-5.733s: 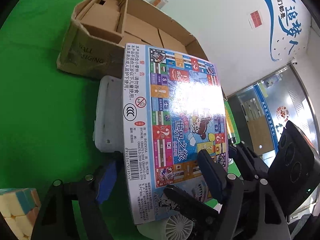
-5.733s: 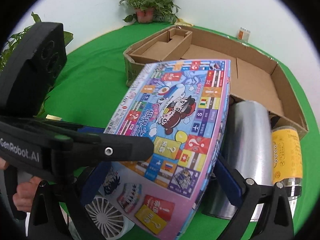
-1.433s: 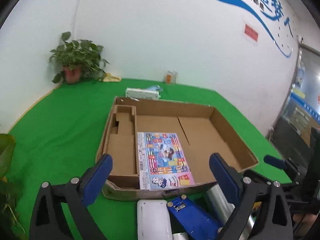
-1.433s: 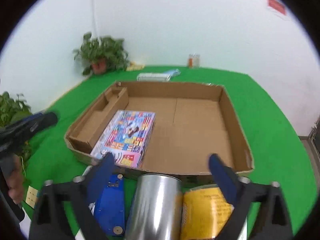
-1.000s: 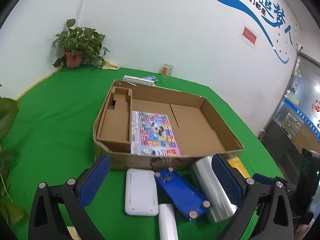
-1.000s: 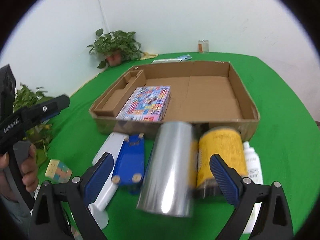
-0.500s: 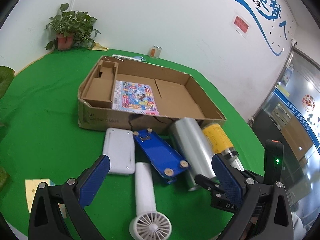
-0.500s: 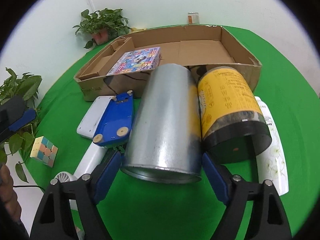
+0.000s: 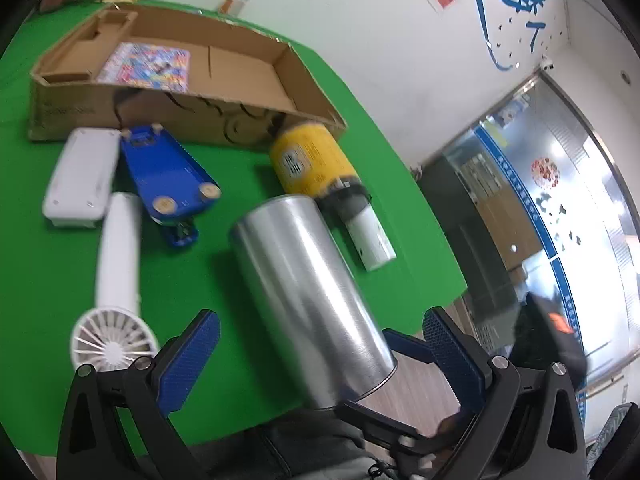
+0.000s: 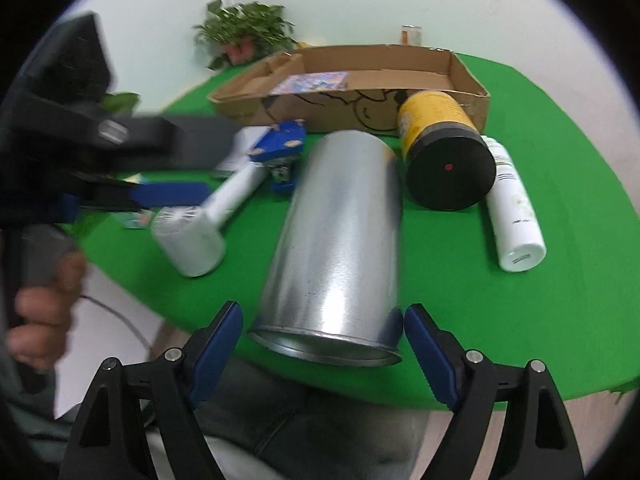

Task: Organize rigid objects
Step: 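Grasp the silver metal cylinder with the right gripper and lift it, then carry the silver cylinder into the box beside the board game and release, then grasp the yellow-labelled jar with the left gripper and lift it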

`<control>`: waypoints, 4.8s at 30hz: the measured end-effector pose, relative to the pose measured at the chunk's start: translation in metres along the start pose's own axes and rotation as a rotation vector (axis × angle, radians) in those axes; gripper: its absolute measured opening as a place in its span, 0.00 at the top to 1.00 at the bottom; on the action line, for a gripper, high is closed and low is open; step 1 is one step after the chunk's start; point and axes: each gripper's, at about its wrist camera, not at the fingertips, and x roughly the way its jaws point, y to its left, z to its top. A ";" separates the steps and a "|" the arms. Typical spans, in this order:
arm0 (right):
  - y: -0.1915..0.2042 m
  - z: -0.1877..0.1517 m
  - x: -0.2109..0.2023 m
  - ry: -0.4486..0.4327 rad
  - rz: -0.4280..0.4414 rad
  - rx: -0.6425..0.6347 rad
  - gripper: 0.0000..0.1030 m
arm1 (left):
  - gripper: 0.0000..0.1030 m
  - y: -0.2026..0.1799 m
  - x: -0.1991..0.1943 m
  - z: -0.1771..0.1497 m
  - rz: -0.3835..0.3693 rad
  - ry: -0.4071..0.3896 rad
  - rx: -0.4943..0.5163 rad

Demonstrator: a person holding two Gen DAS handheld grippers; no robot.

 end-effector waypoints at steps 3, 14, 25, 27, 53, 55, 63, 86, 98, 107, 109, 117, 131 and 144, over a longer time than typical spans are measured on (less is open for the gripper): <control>-0.015 0.002 -0.024 -0.056 0.074 0.075 0.18 | 0.01 -0.004 0.011 -0.001 -0.014 0.039 -0.008; -0.026 0.021 0.021 0.081 0.231 0.166 0.27 | 0.02 0.005 0.042 0.013 0.054 0.145 -0.046; -0.001 0.031 0.041 0.114 0.214 0.146 0.22 | 0.08 0.009 0.075 0.027 0.226 0.202 -0.004; -0.001 0.031 0.046 0.122 0.217 0.149 0.20 | 0.11 0.010 0.081 0.027 0.270 0.213 0.022; 0.014 0.069 -0.027 -0.111 0.209 0.059 0.18 | 0.16 -0.040 -0.017 0.065 0.278 -0.054 0.121; 0.018 0.083 -0.032 -0.138 0.206 0.039 0.18 | 0.16 -0.046 -0.029 0.079 0.284 -0.091 0.134; 0.029 0.150 -0.040 -0.232 0.161 -0.049 0.18 | 0.16 -0.059 -0.072 0.150 0.265 -0.197 0.189; -0.013 0.321 0.015 -0.131 0.124 -0.060 0.18 | 0.17 -0.036 -0.045 0.384 0.238 -0.130 0.158; -0.045 0.304 0.103 0.071 0.167 0.005 0.18 | 0.17 0.052 0.059 0.378 0.243 0.038 0.029; -0.069 0.279 0.177 0.272 0.146 0.087 0.20 | 0.18 0.112 0.144 0.353 0.238 0.195 -0.052; -0.073 0.273 0.187 0.303 0.136 0.111 0.20 | 0.18 0.116 0.156 0.349 0.248 0.217 -0.055; -0.086 0.271 0.199 0.325 0.194 0.198 0.20 | 0.18 0.117 0.151 0.348 0.265 0.193 -0.109; -0.071 0.244 0.123 0.073 0.022 0.164 0.04 | 0.00 0.050 -0.011 0.260 0.448 -0.334 0.080; -0.046 0.177 0.066 -0.153 -0.131 0.122 0.14 | 0.75 0.015 -0.043 0.157 0.449 -0.398 0.165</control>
